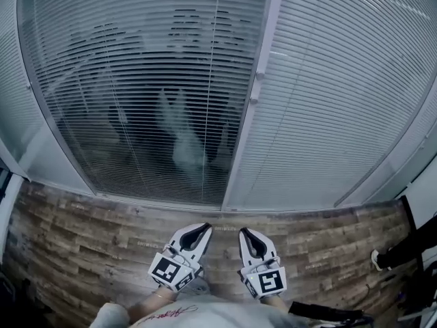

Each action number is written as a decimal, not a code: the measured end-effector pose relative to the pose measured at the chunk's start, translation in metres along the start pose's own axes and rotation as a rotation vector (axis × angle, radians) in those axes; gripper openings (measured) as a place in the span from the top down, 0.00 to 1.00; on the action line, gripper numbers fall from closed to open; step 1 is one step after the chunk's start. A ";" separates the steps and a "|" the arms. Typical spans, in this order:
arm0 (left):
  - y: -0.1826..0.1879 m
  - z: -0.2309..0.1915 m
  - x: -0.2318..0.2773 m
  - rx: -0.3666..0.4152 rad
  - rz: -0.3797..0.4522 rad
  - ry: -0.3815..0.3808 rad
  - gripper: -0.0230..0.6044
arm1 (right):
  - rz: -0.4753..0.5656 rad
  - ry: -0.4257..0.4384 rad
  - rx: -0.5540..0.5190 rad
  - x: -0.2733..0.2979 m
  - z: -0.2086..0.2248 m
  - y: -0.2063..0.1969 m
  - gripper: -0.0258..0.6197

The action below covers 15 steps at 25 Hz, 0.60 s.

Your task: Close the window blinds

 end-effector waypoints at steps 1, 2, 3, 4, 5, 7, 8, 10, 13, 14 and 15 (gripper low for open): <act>0.002 -0.005 0.007 0.001 0.000 -0.001 0.92 | 0.000 -0.001 -0.006 0.007 0.004 0.002 0.92; 0.005 -0.010 0.013 0.000 0.000 -0.001 0.92 | 0.003 -0.004 -0.005 0.014 0.008 0.006 0.92; 0.007 -0.016 0.021 -0.001 0.001 -0.002 0.92 | 0.004 -0.012 0.002 0.022 0.013 0.009 0.92; 0.007 -0.021 0.028 0.000 0.002 -0.005 0.92 | -0.003 -0.020 0.008 0.029 0.018 0.009 0.92; 0.004 -0.027 0.035 0.001 0.003 -0.011 0.92 | -0.011 -0.023 0.010 0.036 0.022 0.005 0.92; -0.006 -0.038 0.046 0.003 0.003 -0.028 0.92 | -0.026 -0.024 -0.012 0.048 0.028 -0.012 0.92; -0.011 -0.043 0.052 0.004 0.001 -0.038 0.92 | -0.032 -0.027 -0.028 0.053 0.032 -0.020 0.92; -0.014 -0.051 0.065 0.006 -0.008 -0.056 0.92 | -0.032 -0.038 -0.035 0.064 0.042 -0.026 0.92; -0.003 -0.057 0.095 0.001 -0.022 -0.083 0.92 | -0.041 -0.054 -0.022 0.079 0.064 -0.013 0.92; 0.002 -0.059 0.104 -0.003 -0.028 -0.086 0.92 | -0.047 -0.058 -0.021 0.084 0.072 -0.009 0.92; 0.005 -0.062 0.111 -0.007 -0.031 -0.088 0.92 | -0.052 -0.060 -0.020 0.089 0.078 -0.007 0.92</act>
Point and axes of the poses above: the fingertips, and each gripper's own axes: x forward along the fingers, z to its right, y out of its top, the point moved 3 cm from there along -x, backward along the fingers, and after that the axes turned 14 degrees about y, right-handed, at the moved point
